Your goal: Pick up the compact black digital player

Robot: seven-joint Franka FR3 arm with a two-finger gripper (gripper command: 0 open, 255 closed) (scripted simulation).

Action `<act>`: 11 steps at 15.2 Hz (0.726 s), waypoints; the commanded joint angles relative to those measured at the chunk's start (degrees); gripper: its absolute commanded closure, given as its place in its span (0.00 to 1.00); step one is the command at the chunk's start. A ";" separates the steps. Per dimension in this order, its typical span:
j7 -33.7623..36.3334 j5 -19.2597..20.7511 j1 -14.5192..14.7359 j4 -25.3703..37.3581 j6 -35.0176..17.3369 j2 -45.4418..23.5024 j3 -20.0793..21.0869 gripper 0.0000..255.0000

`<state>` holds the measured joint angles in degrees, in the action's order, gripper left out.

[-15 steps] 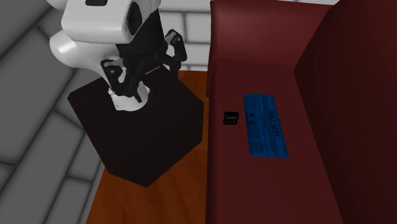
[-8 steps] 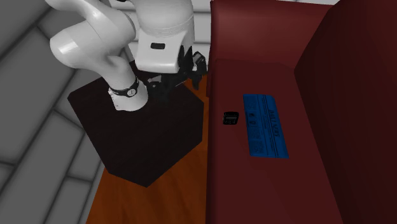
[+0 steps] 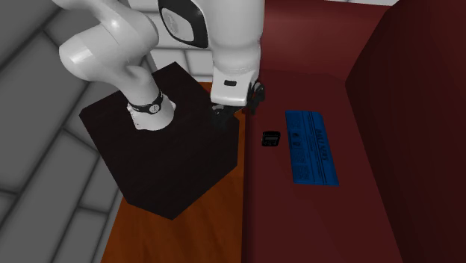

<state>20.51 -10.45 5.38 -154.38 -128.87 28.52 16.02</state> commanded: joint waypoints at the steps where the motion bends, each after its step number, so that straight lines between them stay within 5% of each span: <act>1: 2.49 -0.71 0.46 -0.37 -4.11 -3.39 2.03 0.00; 7: 11.58 0.89 0.23 1.36 -16.40 -16.77 8.41 0.00; 11: 20.98 7.64 -0.79 4.33 -23.65 -27.14 11.84 0.00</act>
<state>38.79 -4.76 4.76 -150.67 -150.60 3.91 27.09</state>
